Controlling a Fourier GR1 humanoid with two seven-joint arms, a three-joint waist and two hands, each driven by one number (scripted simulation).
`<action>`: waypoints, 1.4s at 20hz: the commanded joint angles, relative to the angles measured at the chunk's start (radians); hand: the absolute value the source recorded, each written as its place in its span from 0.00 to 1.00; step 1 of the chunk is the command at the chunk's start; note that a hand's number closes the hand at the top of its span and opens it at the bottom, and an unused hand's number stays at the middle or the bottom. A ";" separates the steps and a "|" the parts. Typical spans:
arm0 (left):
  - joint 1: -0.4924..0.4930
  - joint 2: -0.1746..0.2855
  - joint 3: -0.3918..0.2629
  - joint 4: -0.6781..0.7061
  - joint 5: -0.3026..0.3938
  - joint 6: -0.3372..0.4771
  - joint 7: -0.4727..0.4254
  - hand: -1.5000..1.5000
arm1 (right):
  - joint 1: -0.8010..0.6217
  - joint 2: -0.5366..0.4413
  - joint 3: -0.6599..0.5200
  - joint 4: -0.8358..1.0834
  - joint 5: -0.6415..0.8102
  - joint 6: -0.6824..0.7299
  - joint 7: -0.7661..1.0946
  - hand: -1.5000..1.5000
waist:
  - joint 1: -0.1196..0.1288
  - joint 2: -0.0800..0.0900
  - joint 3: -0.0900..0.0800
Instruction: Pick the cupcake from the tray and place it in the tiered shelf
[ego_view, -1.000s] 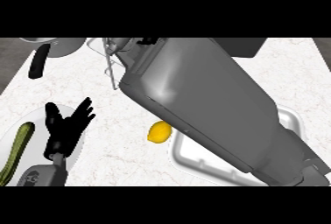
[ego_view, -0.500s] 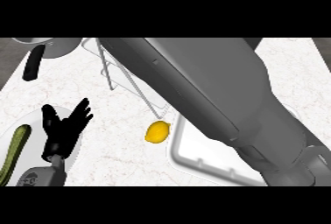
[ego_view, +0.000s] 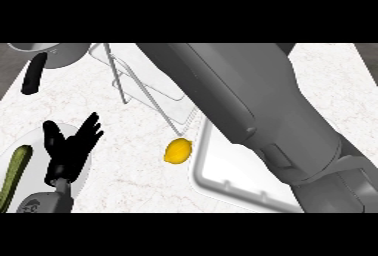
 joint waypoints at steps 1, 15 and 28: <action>-0.009 -0.015 0.005 0.038 -0.003 0.013 0.007 0.50 | -0.050 0.007 -0.030 0.101 0.002 -0.074 0.066 1.00 | -0.009 0.003 -0.004; 0.006 -0.017 0.007 0.077 -0.023 -0.016 -0.049 0.50 | -0.093 0.007 -0.004 0.233 -0.072 -0.162 -0.039 1.00 | -0.004 0.004 -0.004; 0.015 -0.053 -0.014 0.020 -0.045 0.032 -0.007 0.50 | -0.070 0.007 -0.114 0.147 -0.075 -0.530 -0.004 0.00 | -0.027 -0.004 -0.002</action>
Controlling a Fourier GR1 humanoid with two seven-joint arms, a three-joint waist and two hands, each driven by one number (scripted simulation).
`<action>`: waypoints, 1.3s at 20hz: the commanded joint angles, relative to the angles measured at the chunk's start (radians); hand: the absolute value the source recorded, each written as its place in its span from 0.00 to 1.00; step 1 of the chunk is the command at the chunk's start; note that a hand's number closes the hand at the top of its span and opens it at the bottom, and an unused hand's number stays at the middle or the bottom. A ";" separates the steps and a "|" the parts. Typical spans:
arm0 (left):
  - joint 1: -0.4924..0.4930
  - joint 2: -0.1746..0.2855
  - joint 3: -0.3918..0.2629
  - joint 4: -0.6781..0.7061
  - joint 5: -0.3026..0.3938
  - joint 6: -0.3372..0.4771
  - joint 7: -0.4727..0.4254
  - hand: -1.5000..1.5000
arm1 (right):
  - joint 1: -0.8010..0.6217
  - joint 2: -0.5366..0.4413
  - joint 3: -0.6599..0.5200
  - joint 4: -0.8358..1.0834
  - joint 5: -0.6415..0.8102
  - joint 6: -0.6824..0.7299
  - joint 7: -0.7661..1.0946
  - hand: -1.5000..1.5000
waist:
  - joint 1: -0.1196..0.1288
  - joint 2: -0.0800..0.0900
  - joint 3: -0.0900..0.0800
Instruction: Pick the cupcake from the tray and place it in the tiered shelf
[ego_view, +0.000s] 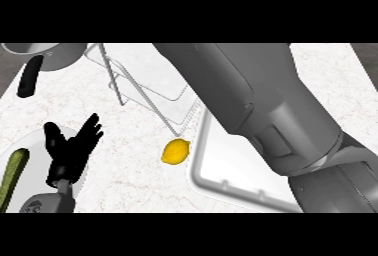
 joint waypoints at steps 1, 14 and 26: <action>0.003 -0.009 0.000 0.009 0.004 -0.001 0.004 0.50 | -0.009 0.007 -0.043 -0.055 -0.031 -0.159 0.094 0.00 | -0.002 -0.002 -0.004; 0.095 0.006 0.016 0.001 0.004 -0.017 -0.012 0.50 | 0.010 -0.096 -0.106 -0.075 0.183 -0.364 0.212 0.00 | -0.042 -0.016 -0.004; 0.081 0.031 0.073 0.011 0.015 0.012 0.011 0.50 | 0.160 -0.168 -0.225 -0.425 0.218 -0.243 0.272 0.00 | -0.129 -0.046 0.000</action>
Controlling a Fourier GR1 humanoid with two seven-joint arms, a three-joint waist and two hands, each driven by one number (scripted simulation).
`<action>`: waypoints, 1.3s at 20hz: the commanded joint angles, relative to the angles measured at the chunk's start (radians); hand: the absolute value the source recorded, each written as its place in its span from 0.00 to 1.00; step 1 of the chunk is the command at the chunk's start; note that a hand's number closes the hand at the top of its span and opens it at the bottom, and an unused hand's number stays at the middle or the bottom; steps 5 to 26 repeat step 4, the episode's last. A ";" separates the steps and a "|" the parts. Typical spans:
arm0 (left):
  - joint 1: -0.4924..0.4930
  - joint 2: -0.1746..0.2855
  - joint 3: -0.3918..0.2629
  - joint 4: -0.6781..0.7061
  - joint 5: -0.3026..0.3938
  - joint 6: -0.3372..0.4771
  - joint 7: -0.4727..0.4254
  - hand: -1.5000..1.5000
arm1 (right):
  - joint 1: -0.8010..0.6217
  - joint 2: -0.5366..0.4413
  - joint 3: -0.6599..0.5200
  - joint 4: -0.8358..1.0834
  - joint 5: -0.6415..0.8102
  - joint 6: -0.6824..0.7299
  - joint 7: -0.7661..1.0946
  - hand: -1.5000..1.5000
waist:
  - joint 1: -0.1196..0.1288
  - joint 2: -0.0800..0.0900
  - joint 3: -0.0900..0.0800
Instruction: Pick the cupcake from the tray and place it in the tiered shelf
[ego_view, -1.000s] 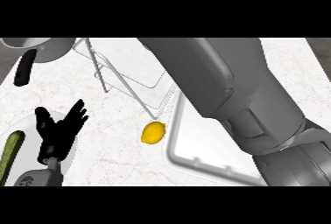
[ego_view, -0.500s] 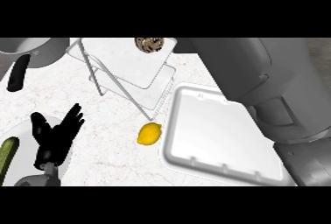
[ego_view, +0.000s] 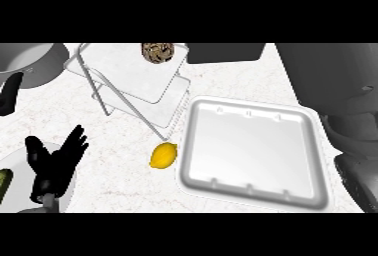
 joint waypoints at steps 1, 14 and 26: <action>0.022 0.010 0.021 0.025 0.022 -0.016 0.014 0.50 | 0.069 -0.025 -0.024 -0.176 -0.012 0.078 0.130 0.00 | -0.019 -0.004 -0.003; 0.018 -0.012 0.004 0.017 0.003 0.013 0.028 0.50 | 0.168 -0.001 -0.008 -0.325 -0.011 0.115 0.135 0.00 | -0.027 -0.003 -0.003; 0.018 -0.012 0.004 0.017 0.003 0.013 0.028 0.50 | 0.168 -0.001 -0.008 -0.325 -0.011 0.115 0.135 0.00 | -0.027 -0.003 -0.003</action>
